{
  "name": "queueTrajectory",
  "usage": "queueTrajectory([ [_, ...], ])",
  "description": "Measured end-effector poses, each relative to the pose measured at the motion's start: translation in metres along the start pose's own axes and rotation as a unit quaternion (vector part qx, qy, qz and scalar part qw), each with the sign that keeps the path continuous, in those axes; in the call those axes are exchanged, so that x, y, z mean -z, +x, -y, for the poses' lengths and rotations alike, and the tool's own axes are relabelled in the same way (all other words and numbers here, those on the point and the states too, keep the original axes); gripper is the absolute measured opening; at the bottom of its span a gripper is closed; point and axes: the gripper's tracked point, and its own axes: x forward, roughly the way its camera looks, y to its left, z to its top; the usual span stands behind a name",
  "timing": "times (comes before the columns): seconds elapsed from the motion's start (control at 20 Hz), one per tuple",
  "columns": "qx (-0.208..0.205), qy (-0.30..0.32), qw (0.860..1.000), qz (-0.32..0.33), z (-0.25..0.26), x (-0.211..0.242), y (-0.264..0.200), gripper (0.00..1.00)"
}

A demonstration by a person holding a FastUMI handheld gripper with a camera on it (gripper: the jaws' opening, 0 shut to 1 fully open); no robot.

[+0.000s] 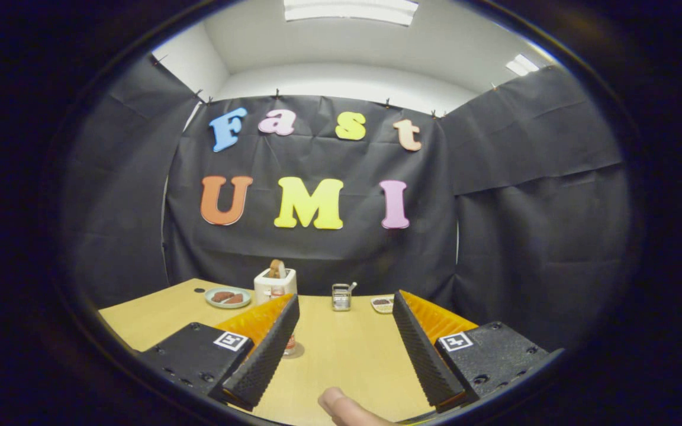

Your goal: Take the bottle from table, then pour the juice into the cup, finally place the bottle on the coaster

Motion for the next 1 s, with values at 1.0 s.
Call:
queueTrajectory([
  [1.0,-0.024,-0.007,0.999,-0.040,0.024,0.005,-0.031,1.00],
])
